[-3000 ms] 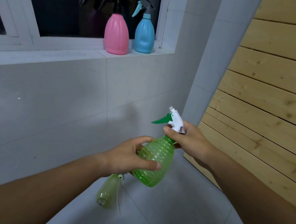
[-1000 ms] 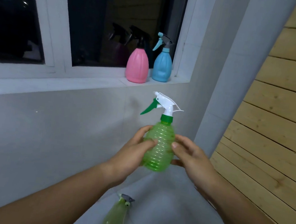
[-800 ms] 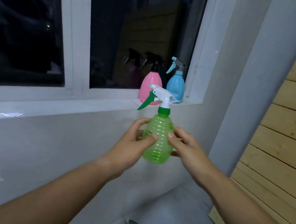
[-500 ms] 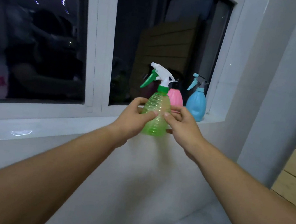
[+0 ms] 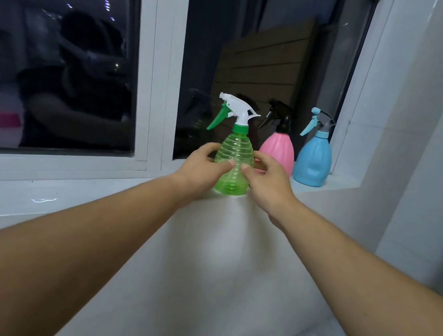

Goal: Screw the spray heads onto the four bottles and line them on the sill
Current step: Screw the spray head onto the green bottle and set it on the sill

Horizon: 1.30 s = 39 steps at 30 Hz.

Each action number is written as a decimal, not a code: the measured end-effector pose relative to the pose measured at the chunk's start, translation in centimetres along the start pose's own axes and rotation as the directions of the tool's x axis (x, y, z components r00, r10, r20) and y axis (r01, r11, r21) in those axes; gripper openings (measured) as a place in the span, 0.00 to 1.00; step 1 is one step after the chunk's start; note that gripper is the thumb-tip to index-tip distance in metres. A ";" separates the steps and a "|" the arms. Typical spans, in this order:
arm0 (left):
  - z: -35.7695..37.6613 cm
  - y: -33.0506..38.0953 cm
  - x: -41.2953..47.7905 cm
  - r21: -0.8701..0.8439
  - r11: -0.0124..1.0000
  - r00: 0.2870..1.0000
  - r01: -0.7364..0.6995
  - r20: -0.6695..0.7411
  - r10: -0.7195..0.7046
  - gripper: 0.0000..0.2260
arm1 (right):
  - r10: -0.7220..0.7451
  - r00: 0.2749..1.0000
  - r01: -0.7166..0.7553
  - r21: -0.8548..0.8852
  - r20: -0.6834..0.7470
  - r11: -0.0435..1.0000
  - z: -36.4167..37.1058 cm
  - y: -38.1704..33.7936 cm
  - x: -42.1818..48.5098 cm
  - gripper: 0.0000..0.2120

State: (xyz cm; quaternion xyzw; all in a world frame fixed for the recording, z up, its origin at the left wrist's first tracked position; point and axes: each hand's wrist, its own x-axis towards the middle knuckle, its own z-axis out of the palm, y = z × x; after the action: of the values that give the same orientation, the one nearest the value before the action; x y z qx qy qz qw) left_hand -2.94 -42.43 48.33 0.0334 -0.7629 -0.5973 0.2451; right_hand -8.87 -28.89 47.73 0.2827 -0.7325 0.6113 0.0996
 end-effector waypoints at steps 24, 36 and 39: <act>0.4 0.6 -3.0 0.223 0.970 0.956 -0.099 -0.250 0.155 0.13 | 0.029 0.991 -0.040 -0.081 -0.131 0.996 -2.5 1.6 -2.8 0.20; 9.6 -13.9 -14.1 0.175 0.905 0.867 0.388 0.263 -0.423 0.07 | 0.455 0.890 -0.448 -0.141 0.017 0.883 -9.0 13.3 -17.6 0.07; 10.6 -19.3 -16.1 0.341 0.815 0.779 0.468 0.276 -0.563 0.13 | 0.546 0.836 -0.525 -0.208 0.060 0.826 -9.2 17.6 -20.4 0.08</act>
State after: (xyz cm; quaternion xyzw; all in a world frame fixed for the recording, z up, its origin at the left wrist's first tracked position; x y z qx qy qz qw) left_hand 2.12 -32.92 23.29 0.1622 -0.8254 -0.5346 -0.0811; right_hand -3.42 -12.56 25.04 0.0906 -0.8399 0.5269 -0.0936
